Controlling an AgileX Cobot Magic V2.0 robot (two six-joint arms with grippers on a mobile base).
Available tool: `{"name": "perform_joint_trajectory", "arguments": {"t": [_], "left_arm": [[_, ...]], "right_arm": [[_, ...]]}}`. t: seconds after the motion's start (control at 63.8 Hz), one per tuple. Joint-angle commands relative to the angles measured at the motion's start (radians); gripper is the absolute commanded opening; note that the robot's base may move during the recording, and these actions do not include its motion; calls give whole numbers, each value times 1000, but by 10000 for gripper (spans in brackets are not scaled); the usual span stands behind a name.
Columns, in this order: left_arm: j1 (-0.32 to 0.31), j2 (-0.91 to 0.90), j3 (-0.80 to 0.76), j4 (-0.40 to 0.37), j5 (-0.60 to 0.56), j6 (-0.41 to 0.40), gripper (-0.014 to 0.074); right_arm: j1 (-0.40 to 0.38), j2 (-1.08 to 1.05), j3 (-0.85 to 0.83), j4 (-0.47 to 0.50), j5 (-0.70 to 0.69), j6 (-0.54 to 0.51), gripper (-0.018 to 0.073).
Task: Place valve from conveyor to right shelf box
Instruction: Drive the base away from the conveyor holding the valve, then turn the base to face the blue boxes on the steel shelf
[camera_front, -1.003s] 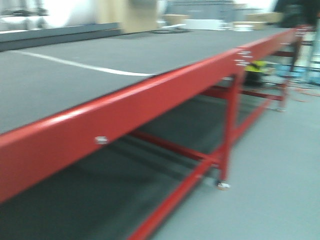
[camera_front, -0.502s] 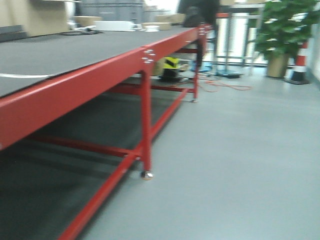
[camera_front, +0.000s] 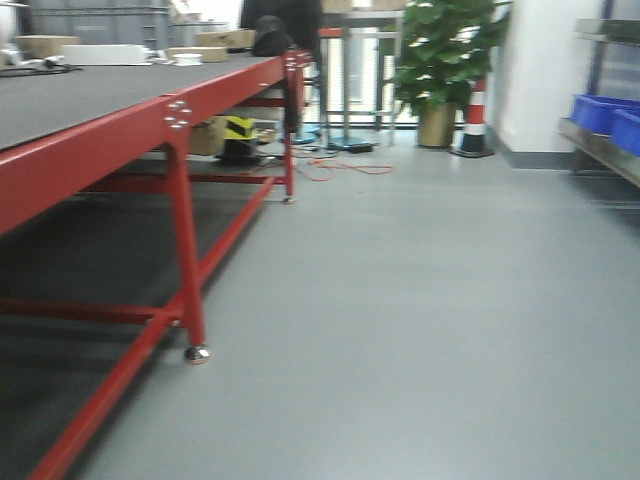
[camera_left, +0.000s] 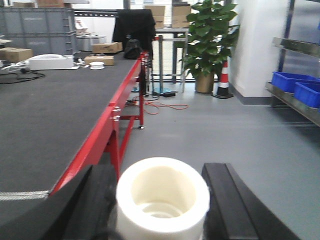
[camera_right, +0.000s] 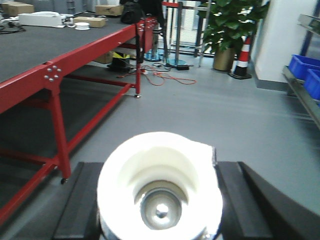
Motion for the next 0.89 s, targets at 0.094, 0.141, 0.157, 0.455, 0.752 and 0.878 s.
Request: {"name": "perform_joint_trajectory", "arguments": {"t": [0.094,0.141,0.157,0.455,0.752,0.878], "left_arm": [[-5,-8,-7,-1,-59,-7,-111],[-5,-8,-7,-1,-59,-7,-111],[-5,-8,-7,-1,-59,-7,-111],[-5,-8,-7,-1,-59,-7,-111],[-5,-8,-7,-1,-59,-7,-111],[-5,-8,-7,-1,-59,-7,-111]], "right_arm": [[0,-9,-10,-4,-82,-7,-153],[0,-9,-10,-4,-82,-7,-153],[0,-9,-10,-4,-82,-7,-153],[0,-9,-10,-4,-82,-7,-153],[0,-9,-10,-4,-82,-7,-153],[0,-9,-10,-4,-82,-7,-153]]}}
